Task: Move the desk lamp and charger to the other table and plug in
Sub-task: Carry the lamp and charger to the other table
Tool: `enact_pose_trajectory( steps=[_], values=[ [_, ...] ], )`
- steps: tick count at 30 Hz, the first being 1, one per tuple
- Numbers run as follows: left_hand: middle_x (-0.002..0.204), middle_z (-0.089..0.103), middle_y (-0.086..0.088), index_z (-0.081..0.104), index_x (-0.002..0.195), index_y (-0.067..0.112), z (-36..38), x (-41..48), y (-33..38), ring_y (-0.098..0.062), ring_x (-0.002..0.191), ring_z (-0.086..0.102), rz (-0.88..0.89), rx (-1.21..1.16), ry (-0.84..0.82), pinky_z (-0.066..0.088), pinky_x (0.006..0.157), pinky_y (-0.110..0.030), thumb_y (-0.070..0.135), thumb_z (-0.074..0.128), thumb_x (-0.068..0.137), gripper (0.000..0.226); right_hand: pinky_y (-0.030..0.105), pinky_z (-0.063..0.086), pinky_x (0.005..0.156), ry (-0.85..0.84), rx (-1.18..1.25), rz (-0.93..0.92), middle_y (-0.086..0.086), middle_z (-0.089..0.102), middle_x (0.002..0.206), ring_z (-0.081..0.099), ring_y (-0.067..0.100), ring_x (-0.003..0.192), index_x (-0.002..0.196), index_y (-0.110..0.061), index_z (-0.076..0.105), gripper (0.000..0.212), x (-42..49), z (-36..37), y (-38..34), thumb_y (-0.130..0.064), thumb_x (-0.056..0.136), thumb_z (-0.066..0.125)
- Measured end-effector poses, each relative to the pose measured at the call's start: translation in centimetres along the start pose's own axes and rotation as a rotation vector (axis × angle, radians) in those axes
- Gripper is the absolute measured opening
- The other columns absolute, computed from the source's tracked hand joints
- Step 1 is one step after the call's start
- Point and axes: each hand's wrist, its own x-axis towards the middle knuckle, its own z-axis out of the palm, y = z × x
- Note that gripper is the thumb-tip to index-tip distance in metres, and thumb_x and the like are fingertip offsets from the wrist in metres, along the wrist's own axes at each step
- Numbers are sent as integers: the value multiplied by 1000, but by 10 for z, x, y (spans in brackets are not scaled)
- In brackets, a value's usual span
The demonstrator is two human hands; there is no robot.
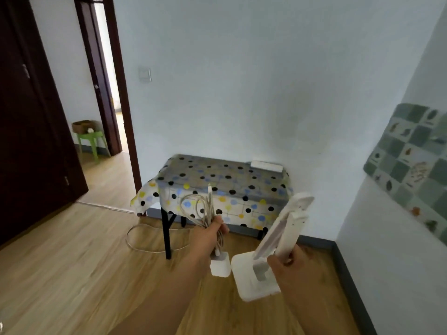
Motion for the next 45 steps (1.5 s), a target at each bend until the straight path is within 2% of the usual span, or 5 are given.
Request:
enact_pose_trajectory(
  steps=[2,6,17,38,45],
  values=[
    [77,67,-5,65,67,12,11,42,9,-19,70,57,-58,-31,-9,45,63,-30,34,58,93,34,25,44,82,40,-20,-6,2,63,119,48,9,82,106,-10,56,65,45,16,-5,-69,78,51],
    [74,69,-4,67,77,13,39,118,19,-19,73,63,-94,-72,-57,50,74,-34,24,64,90,18,17,41,60,-3,-70,16,-6,67,97,57,4,75,95,-28,53,19,136,44,4,-33,83,66],
    [77,66,-11,65,90,9,123,358,77,-25,75,61,9,-80,9,51,79,-44,7,58,92,7,25,35,55,-9,24,-107,1,48,77,52,17,68,65,-14,43,29,413,100,-8,-19,77,69],
    [77,66,-8,67,88,12,185,691,150,-17,71,62,-31,-178,92,49,67,-33,6,61,89,9,24,36,54,-105,-198,-254,2,49,84,50,14,68,83,-16,45,19,773,195,-73,-20,78,62],
    [76,64,-11,66,85,8,141,789,177,-19,69,61,-19,-167,124,50,64,-28,-2,60,87,12,28,45,73,-250,-239,-275,3,57,102,57,17,85,108,-15,51,25,861,282,-124,-17,85,61]
  ],
)
